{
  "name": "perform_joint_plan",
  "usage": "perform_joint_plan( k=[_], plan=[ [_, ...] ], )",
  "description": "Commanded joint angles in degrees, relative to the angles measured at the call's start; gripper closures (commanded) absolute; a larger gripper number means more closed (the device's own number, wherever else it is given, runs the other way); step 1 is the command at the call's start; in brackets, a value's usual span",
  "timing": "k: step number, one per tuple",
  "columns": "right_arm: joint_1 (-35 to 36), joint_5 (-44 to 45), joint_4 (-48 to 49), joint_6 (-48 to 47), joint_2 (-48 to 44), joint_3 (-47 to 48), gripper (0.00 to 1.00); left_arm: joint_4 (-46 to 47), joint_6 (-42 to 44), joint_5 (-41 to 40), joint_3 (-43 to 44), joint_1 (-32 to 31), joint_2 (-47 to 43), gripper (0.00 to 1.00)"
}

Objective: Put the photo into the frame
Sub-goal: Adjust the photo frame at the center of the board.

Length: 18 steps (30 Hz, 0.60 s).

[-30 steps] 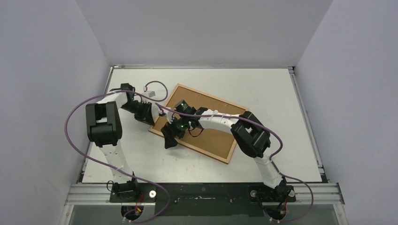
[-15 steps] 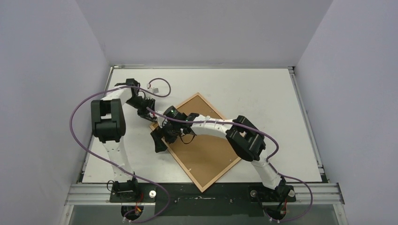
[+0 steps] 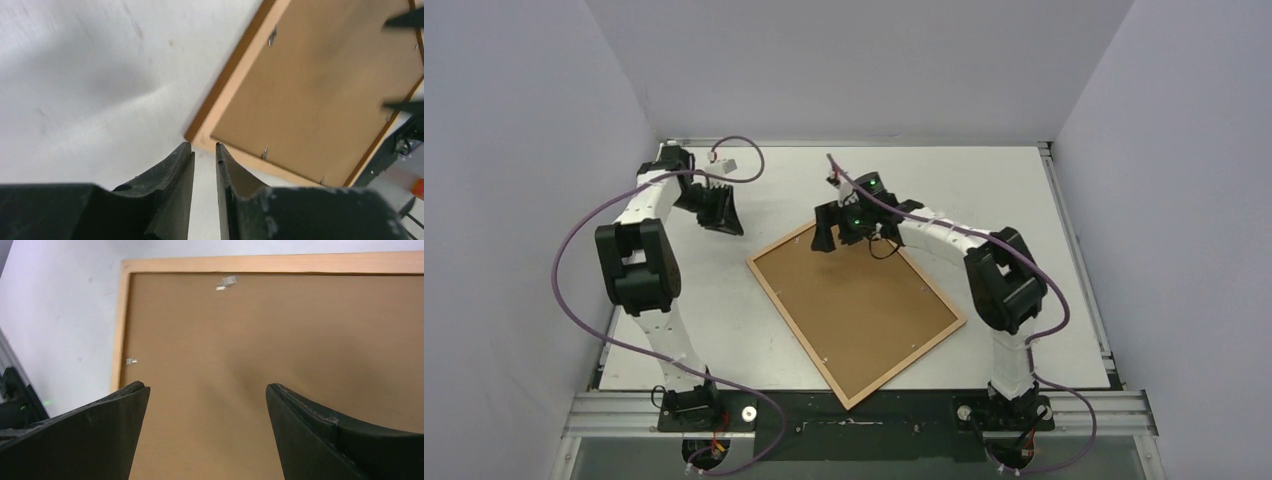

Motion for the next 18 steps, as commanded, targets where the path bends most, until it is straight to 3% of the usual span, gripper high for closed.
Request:
perform_joint_plan(
  k=[1, 5, 9, 18],
  plan=[
    [-7.2, 5.3, 3.3, -1.2, -9.5, -5.3, 0.1, -4.8, 2.6, -0.7, -11.7, 1.4, -10.1, 0.79],
    [-14.2, 6.2, 5.4, -0.5, -13.8, -11.4, 0.1, -1.8, 3.6, -3.6, -23.0, 0.4, -13.7, 0.79],
    [-19.1, 8.6, 6.3, 0.7, -16.1, -16.2, 0.1, 4.0, 1.8, -7.8, -28.5, -1.4, -13.3, 0.8],
    [-23.5, 2.3, 13.6, 5.9, -18.2, -28.6, 0.1, 11.6, -5.1, -9.8, -26.4, -5.8, -7.7, 0.81]
  ],
)
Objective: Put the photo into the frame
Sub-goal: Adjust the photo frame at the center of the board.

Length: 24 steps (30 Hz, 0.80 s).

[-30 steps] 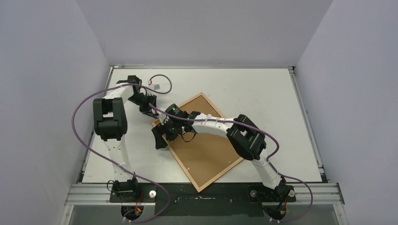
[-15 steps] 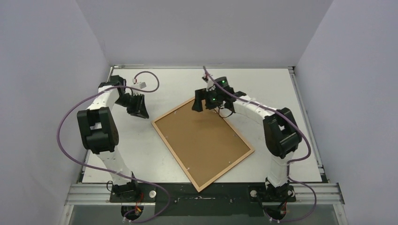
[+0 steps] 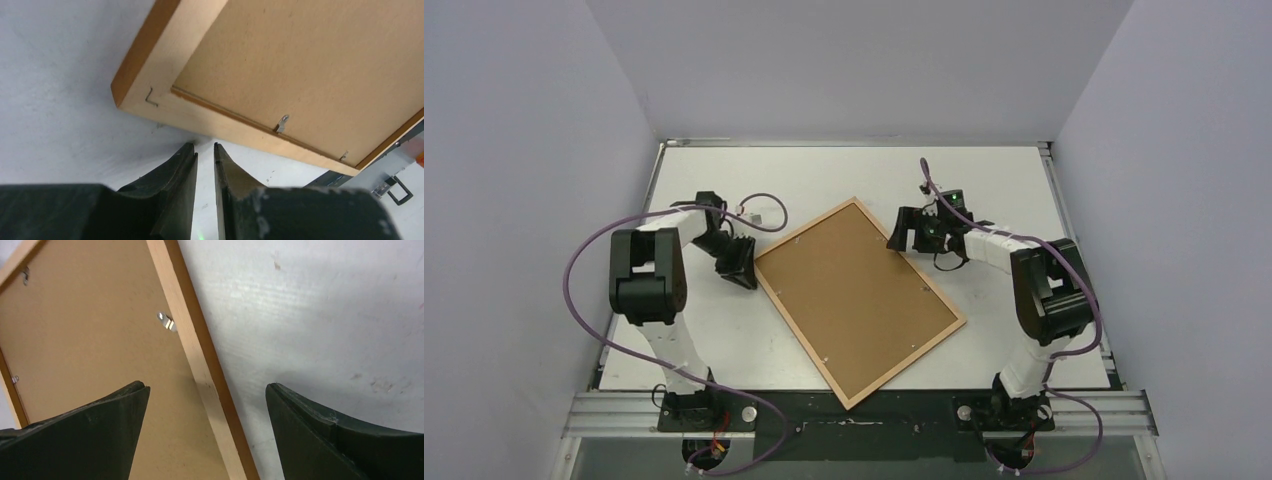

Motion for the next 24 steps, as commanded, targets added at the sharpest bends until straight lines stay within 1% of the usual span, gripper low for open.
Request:
perform_joint_plan(
  k=[1, 3, 10, 14, 16, 19, 24],
  plan=[
    [-0.4, -4.6, 6.3, 2.6, -3.9, -3.6, 0.1, 6.4, -4.1, -1.0, 4.2, -1.0, 3.3, 0.81],
    [-0.9, -5.9, 6.6, 3.0, -4.7, -5.7, 0.1, 7.1, -5.4, -1.1, 6.4, -3.2, 5.7, 0.81],
    [-0.9, -10.4, 8.6, 7.0, -13.6, -15.9, 0.1, 8.7, -10.1, -0.9, 16.5, -4.0, 13.5, 0.82],
    [1.1, -11.3, 9.2, 10.3, -19.9, -21.3, 0.1, 7.7, -11.3, -1.1, 22.4, -4.7, 17.0, 0.82],
    [3.3, -9.8, 8.3, 11.8, -22.7, -22.8, 0.1, 6.9, -11.9, -0.7, 24.6, -4.9, 17.8, 0.82],
    [6.1, -6.2, 4.8, 12.2, -25.0, -22.6, 0.1, 6.6, -12.1, -0.1, 25.3, -5.4, 17.6, 0.82],
    [6.0, -2.5, 0.1, 9.5, -23.9, -19.7, 0.1, 5.8, -11.4, 0.5, 23.1, -5.2, 16.5, 0.82]
  ],
)
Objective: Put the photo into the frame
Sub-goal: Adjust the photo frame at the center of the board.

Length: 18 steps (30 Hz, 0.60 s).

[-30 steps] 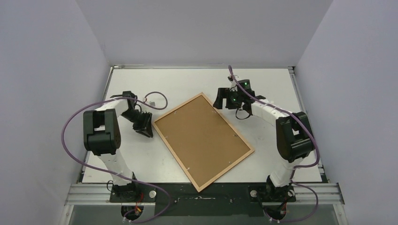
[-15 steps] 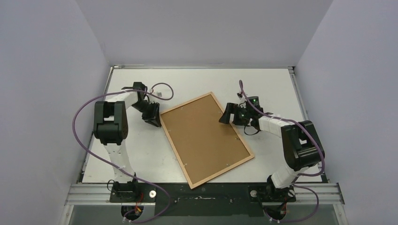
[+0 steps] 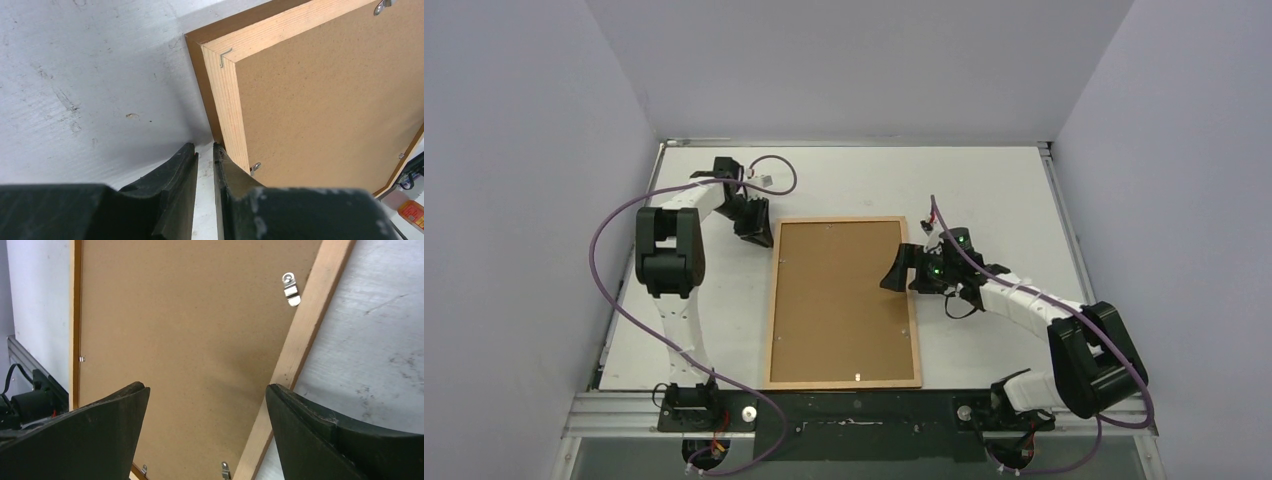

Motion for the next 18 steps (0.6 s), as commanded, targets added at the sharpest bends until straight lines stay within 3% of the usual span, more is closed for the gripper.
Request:
perform_joint_plan(
  k=[1, 12, 18],
  plan=[
    [-0.3, 3.2, -1.7, -0.8, 0.2, 3.8, 0.1, 2.3, 0.6, -0.1, -2.1, -0.6, 0.2, 0.82],
    [-1.4, 2.6, 0.6, -0.5, 6.7, 7.3, 0.1, -1.0, 6.0, 5.4, -9.4, 1.2, -4.8, 0.83],
    [-3.5, 1.5, 3.9, -0.6, 16.6, 14.9, 0.1, -1.8, 11.0, 8.9, -14.0, 0.4, -7.9, 0.83]
  ],
)
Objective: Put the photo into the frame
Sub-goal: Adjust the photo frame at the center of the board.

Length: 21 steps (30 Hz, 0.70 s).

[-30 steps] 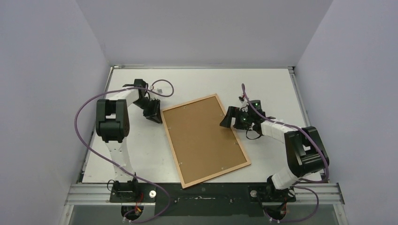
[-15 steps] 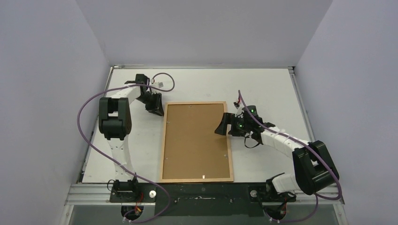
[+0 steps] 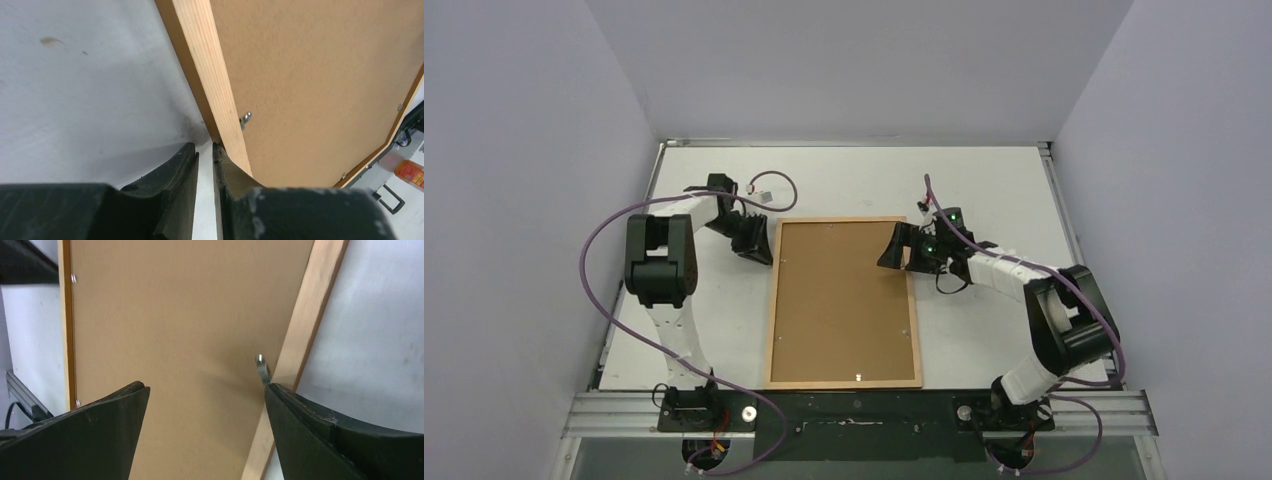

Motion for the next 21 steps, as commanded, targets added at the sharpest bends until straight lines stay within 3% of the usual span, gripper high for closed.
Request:
perform_joint_plan(
  k=[1, 12, 15, 21],
  plan=[
    [-1.5, -0.1, 4.1, -0.2, 8.2, 8.4, 0.1, -3.0, 6.3, 2.9, -3.8, -1.2, -2.9, 0.83],
    [-1.5, -3.9, -2.4, 0.1, 27.5, 36.2, 0.1, -3.7, 12.6, 4.4, -8.9, -3.8, -6.7, 0.83],
    [-2.3, -3.7, -5.2, -1.1, 26.0, 39.4, 0.1, -4.3, 13.7, 4.5, -9.4, -2.7, -6.9, 0.83],
    [-7.4, 0.2, -8.7, -2.6, 18.2, 36.0, 0.1, -6.0, 16.6, 5.1, -10.2, -1.2, -7.8, 0.84]
  ],
)
